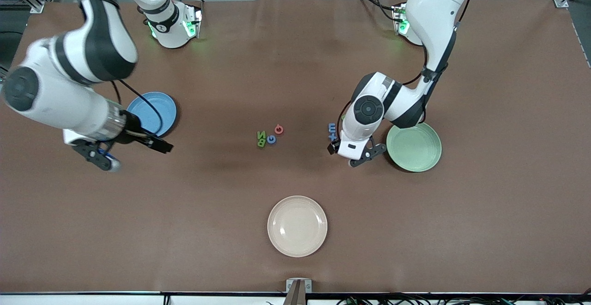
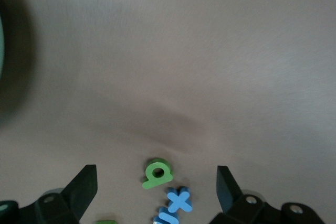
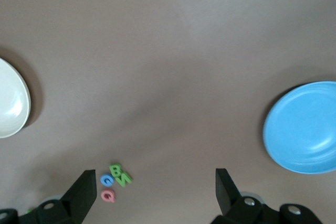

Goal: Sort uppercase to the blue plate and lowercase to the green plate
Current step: 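Grasp the green a with the left gripper while the right gripper grasps B, then release the a onto the green plate while the right gripper lifts the B, then place the B on the blue plate while the left gripper grasps the x, then release the blue x onto the green plate while the right gripper returns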

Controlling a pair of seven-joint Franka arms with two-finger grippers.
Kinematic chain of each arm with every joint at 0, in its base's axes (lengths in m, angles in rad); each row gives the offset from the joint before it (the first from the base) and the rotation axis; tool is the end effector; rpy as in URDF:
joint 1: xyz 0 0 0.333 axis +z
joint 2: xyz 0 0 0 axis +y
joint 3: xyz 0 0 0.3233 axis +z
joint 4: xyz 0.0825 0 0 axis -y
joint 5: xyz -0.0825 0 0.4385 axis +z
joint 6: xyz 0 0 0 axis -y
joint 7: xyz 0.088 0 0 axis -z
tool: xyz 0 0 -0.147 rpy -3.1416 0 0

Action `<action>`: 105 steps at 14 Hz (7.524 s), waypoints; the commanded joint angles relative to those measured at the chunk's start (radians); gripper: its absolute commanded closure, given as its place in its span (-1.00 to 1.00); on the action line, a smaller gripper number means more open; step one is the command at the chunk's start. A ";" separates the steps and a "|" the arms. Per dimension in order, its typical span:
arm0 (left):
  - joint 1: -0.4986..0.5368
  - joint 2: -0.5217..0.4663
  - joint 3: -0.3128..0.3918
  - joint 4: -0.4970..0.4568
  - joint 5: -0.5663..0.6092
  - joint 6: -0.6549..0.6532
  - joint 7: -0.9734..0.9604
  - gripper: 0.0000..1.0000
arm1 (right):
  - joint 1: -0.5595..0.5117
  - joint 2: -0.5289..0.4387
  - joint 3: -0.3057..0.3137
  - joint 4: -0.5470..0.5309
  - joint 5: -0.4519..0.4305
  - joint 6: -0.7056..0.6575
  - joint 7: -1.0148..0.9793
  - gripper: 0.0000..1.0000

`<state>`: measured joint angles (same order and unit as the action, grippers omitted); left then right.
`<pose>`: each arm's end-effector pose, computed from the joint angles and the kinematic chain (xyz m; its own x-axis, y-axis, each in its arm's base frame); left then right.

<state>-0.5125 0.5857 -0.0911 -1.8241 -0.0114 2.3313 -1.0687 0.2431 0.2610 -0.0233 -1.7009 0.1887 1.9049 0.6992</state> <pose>0.5585 -0.3854 0.1338 0.8798 0.4672 -0.0877 0.4656 -0.8841 -0.0395 0.6591 0.1693 0.3831 0.8479 -0.5070 -0.1552 -0.5230 -0.8477 -0.0884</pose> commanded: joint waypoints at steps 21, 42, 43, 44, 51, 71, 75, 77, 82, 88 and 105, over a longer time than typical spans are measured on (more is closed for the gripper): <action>-0.046 0.037 0.008 -0.073 0.019 0.102 -0.160 0.47 | 0.389 0.350 -0.012 -0.151 -0.032 0.589 0.272 -0.14; 0.322 -0.396 0.001 -0.518 0.174 0.107 0.637 0.76 | 0.452 0.374 -0.014 -0.180 -0.034 0.611 0.313 -0.12; 0.324 -0.377 0.001 -0.529 0.174 0.152 0.642 0.75 | 0.452 0.374 -0.014 -0.181 -0.034 0.611 0.315 -0.12; 0.324 -0.356 0.001 -0.535 0.174 0.190 0.642 0.75 | 0.455 0.374 -0.014 -0.186 -0.034 0.608 0.315 -0.09; 0.333 -0.281 -0.001 -0.567 0.172 0.289 0.639 0.68 | 0.447 0.373 -0.014 -0.198 -0.034 0.602 0.313 0.80; 0.166 -0.029 -0.203 -0.118 0.162 0.098 0.058 -0.99 | 0.432 -0.118 -0.588 -0.632 -0.035 0.336 -0.659 0.98; 0.131 0.017 -0.203 -0.093 0.179 0.163 0.018 -0.98 | 0.374 -0.138 -0.644 -0.802 -0.035 0.535 -0.831 0.97; 0.123 0.035 -0.200 -0.078 0.180 0.164 0.018 -0.97 | 0.332 -0.134 -0.644 -0.868 -0.034 0.632 -0.894 0.97; 0.109 0.051 -0.200 -0.081 0.182 0.163 0.016 -0.60 | 0.326 -0.129 -0.642 -0.915 -0.031 0.669 -0.897 0.95; 0.101 0.063 -0.200 -0.081 0.185 0.161 -0.002 0.06 | 0.289 -0.124 -0.644 -0.905 -0.032 0.663 -0.902 -0.15; 0.380 -0.285 -0.210 -0.342 0.192 -0.038 0.396 0.71 | 0.639 -0.135 -0.633 -0.672 -0.023 0.484 -0.481 -1.00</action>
<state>-0.1836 0.3726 -0.2934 -2.0526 0.1689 2.2757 -0.7478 0.8177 0.1358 -0.6482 -2.4240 0.1612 2.4357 0.1876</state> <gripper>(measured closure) 0.727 0.000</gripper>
